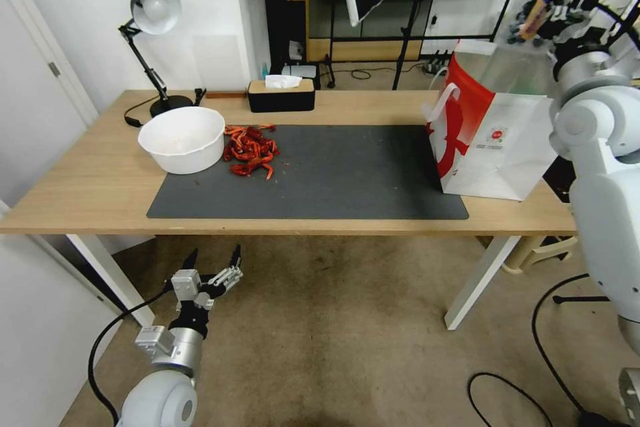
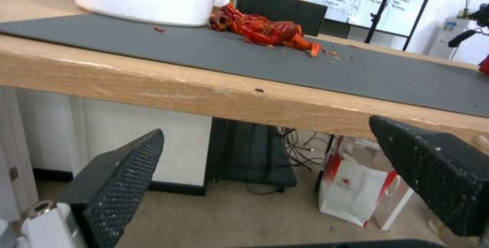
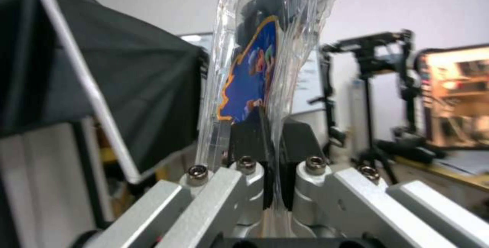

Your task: Close the takeout container lid, then place the container into the takeout bag.

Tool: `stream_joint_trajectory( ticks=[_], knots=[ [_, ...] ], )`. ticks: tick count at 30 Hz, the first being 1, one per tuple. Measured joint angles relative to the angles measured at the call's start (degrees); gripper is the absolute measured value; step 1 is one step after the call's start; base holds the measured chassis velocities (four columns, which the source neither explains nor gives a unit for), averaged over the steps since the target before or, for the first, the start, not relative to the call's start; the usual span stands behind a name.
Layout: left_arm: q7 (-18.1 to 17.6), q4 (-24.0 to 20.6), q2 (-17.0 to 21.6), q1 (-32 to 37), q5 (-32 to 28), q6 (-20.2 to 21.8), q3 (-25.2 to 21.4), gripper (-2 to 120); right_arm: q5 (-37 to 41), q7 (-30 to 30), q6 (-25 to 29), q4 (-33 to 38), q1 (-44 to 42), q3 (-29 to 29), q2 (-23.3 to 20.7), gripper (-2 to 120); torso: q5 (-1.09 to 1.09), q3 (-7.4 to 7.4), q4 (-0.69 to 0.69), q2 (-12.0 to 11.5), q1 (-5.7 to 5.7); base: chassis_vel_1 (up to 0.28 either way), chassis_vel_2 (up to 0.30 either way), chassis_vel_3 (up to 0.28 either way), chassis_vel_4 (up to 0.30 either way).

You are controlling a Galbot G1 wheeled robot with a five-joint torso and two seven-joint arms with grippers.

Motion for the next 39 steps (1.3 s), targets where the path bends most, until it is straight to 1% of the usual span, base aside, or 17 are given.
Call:
stream_joint_trajectory(
  ticks=[2, 4, 6, 7, 8, 11, 12, 15, 17, 18, 20, 22, 24, 26, 28, 33, 39],
  knots=[
    [0.1, 0.0, 0.0, -0.1, -0.2, 0.0, 0.1, 100, -0.9, 0.5, -0.2, -0.4, 0.0, 0.1, -0.6, 2, 0.01, 0.00, -0.01, 0.0, 0.00, 0.000, 0.000, 0.000, 0.000],
    [0.1, 0.2, 0.1, -0.3, -1.0, 0.0, 0.1, 100, -2.1, 3.4, -1.9, -0.9, -0.4, 0.0, -1.0, 11, 0.01, 0.00, -0.01, 0.0, 0.00, 0.000, 0.000, 0.000, 0.000],
    [0.2, 0.4, 0.2, -0.4, -1.3, 0.0, 0.1, 100, -1.8, 4.8, -3.4, -0.8, -1.0, 0.0, -0.8, 16, 0.01, 0.00, -0.01, 0.0, 0.00, 0.000, 0.000, 0.000, 0.000],
    [0.2, 0.4, 0.2, -0.4, -1.5, 0.0, 0.1, 100, -0.6, 6.3, -5.2, -0.5, -1.7, 0.0, -0.6, 21, 0.01, 0.00, -0.01, 0.0, 0.00, 0.000, 0.000, 0.000, 0.000],
    [0.2, 0.4, 0.2, -0.4, -1.5, 0.0, 0.1, 100, -0.6, 6.3, -5.2, -0.5, -1.7, 0.0, -0.6, 21, 0.01, 0.00, -0.01, 0.0, 0.00, 0.000, 0.000, 0.000, 0.000],
    [0.3, 0.4, 0.2, 0.0, -1.7, 0.0, -0.1, 100, 3.0, 8.4, -8.0, 0.2, -3.5, 0.5, 0.3, 36, 0.00, 0.00, -0.01, 0.0, 0.00, 0.000, 0.000, 0.000, 0.000],
    [0.3, 0.4, 0.2, 0.0, -1.7, 0.0, -0.1, 100, 3.0, 8.4, -8.0, 0.2, -3.5, 0.5, 0.3, 36, 0.00, 0.00, -0.01, 0.0, 0.00, 0.000, 0.000, 0.000, 0.000],
    [0.2, 0.4, 0.5, -0.3, -2.2, 0.0, -0.3, 100, 3.4, 8.8, -8.5, 0.4, -4.1, 0.3, 1.2, 51, 0.00, 0.00, -0.01, 0.0, 0.00, 0.000, 0.000, 0.000, 0.000],
    [0.2, 0.3, 0.5, -0.4, -2.3, 0.0, -0.3, 100, 3.4, 8.8, -8.5, 0.4, -4.2, 0.2, 1.4, 54, 0.00, 0.00, -0.01, 0.0, 0.00, 0.000, 0.000, 0.000, 0.000],
    [0.2, 0.3, 0.5, -0.5, -2.4, 0.0, -0.3, 100, 3.3, 8.8, -8.5, 0.5, -4.4, 0.1, 1.5, 61, 0.00, 0.00, 0.00, 0.0, 0.00, 0.000, 0.000, 0.000, 0.000],
    [0.2, 0.3, 0.5, -0.5, -2.4, 0.1, -0.3, 100, 3.3, 8.8, -8.5, 0.5, -4.5, 0.1, 1.5, 65, 0.01, 0.00, -0.01, 0.0, 0.00, 0.000, 0.000, 0.000, 0.000],
    [0.2, 0.2, 0.4, -0.5, -2.4, 0.1, -0.2, 100, 3.2, 8.4, -8.3, 0.9, -4.8, 0.0, 1.5, 73, 0.00, 0.00, -0.01, 0.0, 0.00, 0.000, 0.000, 0.000, 0.000],
    [0.5, 0.2, 0.3, -0.4, -2.5, 0.1, -0.2, 100, 3.0, 7.3, -7.3, 1.9, -5.1, 0.0, 1.1, 85, 0.00, 0.00, -0.01, 0.0, 0.00, 0.000, 0.000, 0.000, 0.000],
    [0.7, 0.2, 0.3, -0.5, -2.6, 0.1, -0.2, 100, 2.9, 6.9, -6.8, 2.4, -5.3, -0.1, 1.1, 88, -0.01, 0.00, -0.01, 0.0, 0.00, 0.000, 0.000, 0.000, 0.000],
    [1.1, 0.2, 0.3, -0.6, -2.6, 0.1, -0.2, 100, 2.4, 5.5, -5.6, 3.9, -6.0, -0.6, 1.1, 97, 0.01, 0.00, -0.01, 0.0, 0.00, 0.000, 0.000, 0.000, 0.000],
    [1.8, 0.2, 0.1, -0.7, -2.6, 0.2, -0.3, 100, 1.9, 2.3, -3.2, 7.6, -7.6, -1.2, 1.0, 100, 0.00, 0.00, -0.01, 0.0, 0.00, 0.000, 0.000, 0.000, 0.000],
    [2.8, 0.3, -0.2, 0.0, -1.3, -0.1, -0.9, 100, 0.4, -5.1, 0.2, 14.3, -13.1, -0.9, -0.2, 100, 0.00, 0.00, -0.01, 0.0, 0.00, 0.000, 0.000, 0.000, 0.000]
  ],
)
